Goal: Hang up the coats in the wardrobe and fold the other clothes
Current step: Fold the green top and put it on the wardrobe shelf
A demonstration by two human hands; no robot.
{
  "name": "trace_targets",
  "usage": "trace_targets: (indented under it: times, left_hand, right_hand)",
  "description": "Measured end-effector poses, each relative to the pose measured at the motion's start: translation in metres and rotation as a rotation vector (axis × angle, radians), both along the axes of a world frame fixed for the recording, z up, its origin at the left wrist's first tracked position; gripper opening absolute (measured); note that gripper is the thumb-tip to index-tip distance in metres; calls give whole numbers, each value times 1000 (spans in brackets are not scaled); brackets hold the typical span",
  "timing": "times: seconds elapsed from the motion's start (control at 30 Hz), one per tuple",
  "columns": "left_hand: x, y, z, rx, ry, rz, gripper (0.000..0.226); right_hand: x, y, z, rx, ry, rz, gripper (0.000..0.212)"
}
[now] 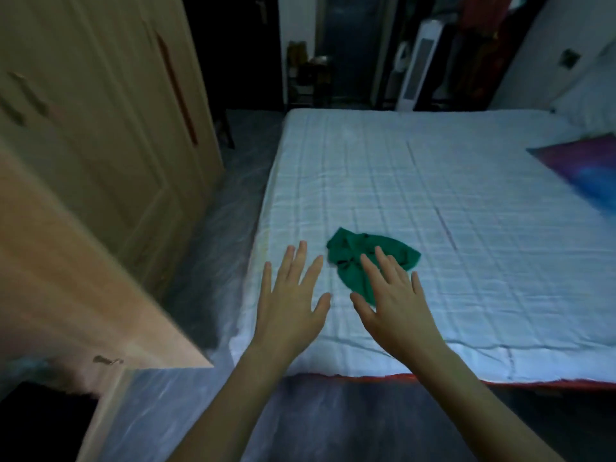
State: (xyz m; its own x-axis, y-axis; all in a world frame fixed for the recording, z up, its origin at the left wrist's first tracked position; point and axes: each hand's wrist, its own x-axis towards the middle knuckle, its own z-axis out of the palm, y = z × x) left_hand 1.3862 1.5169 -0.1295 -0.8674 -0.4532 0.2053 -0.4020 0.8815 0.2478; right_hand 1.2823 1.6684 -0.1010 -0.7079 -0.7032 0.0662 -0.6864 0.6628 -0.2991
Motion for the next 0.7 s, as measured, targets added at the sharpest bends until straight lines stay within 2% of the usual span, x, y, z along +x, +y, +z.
trace_targets:
  times: [0.13, 0.33, 0.47, 0.57, 0.7]
  left_hand:
    - [-77, 40, -20, 29, -47, -90, 70]
    - [-144, 57, -48, 83, -169, -124, 80]
    - [-176, 46, -76, 86, -273, -131, 81]
    - [-209, 26, -101, 130, -278, -90, 81]
    - [-259, -4, -150, 175, -388, -71, 80]
  right_hand:
    - [-66, 57, -10, 42, -42, -103, 66]
    - [-140, 97, -35, 85, -96, -156, 64]
    - [-179, 93, -64, 113, -163, -157, 63]
    - [-212, 72, -90, 163, -206, -116, 62]
    - [-265, 38, -125, 201, -244, -87, 62]
